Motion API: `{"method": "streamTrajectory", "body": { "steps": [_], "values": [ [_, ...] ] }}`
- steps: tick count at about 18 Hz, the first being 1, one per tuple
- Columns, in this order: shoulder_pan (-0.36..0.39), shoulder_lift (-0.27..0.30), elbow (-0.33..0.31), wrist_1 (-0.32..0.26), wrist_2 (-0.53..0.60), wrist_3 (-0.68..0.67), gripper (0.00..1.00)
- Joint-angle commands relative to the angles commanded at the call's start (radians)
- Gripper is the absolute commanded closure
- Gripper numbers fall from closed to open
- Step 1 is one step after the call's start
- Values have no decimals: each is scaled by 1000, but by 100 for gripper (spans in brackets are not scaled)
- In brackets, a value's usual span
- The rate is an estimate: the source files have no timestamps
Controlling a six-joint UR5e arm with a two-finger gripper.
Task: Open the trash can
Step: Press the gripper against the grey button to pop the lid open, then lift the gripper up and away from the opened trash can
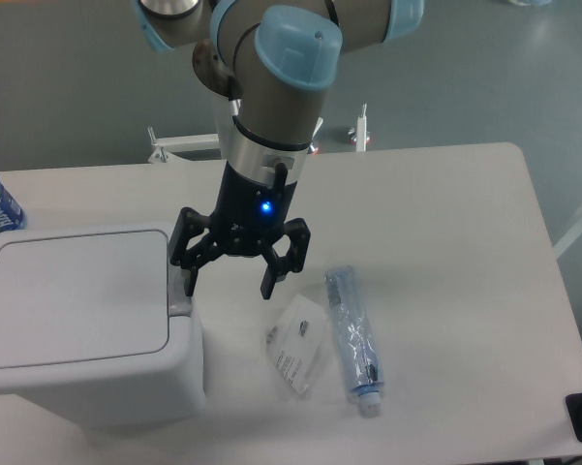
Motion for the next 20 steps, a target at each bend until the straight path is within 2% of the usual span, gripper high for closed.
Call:
{"method": "streamTrajectory", "body": {
  "steps": [7, 11, 20],
  "values": [
    [0, 0, -5, 6, 2, 2, 0],
    [0, 2, -18, 32, 3, 2, 0],
    [0, 3, -25, 37, 3, 2, 0]
  ]
}}
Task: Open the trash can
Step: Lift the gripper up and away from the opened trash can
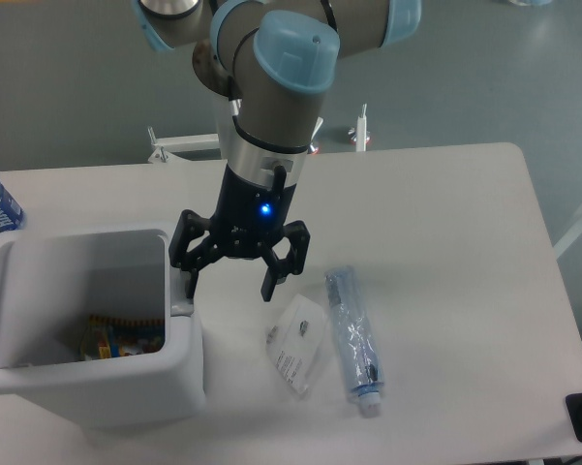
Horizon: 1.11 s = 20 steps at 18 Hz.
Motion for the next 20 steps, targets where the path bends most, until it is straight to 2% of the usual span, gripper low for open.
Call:
{"method": "streamTrajectory", "body": {
  "steps": [4, 8, 15, 20],
  "values": [
    [2, 5, 11, 0, 0, 0, 0],
    [17, 12, 70, 20, -2, 3, 0],
    [147, 26, 178, 20, 3, 0, 0],
    [228, 26, 233, 12, 99, 47, 0]
  ]
}}
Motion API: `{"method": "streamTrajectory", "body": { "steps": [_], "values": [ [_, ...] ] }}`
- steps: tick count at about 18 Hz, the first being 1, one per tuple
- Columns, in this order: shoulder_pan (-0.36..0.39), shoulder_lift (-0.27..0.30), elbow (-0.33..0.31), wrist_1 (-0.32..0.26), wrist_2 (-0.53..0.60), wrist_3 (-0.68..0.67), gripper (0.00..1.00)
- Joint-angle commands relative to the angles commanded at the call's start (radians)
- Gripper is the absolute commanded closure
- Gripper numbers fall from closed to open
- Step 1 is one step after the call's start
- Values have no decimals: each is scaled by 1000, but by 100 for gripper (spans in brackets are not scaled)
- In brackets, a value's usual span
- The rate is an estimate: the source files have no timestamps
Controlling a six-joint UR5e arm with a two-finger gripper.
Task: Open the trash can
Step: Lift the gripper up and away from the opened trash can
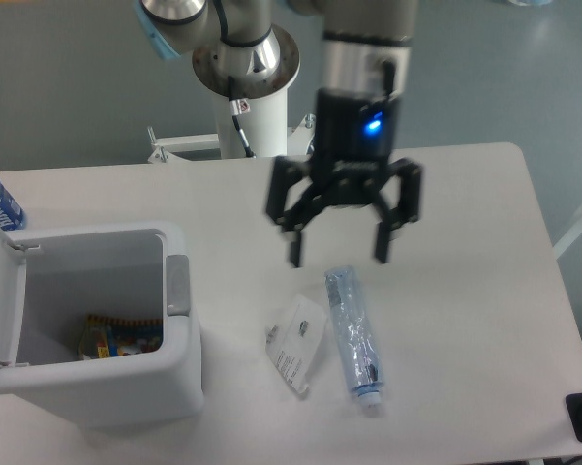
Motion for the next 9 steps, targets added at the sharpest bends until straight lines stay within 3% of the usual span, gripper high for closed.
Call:
{"method": "streamTrajectory", "body": {
  "steps": [3, 6, 9],
  "values": [
    [12, 0, -6, -24, 23, 170, 0],
    [20, 2, -15, -110, 100, 394, 0],
    [17, 23, -70, -103, 155, 444, 0]
  ]
}}
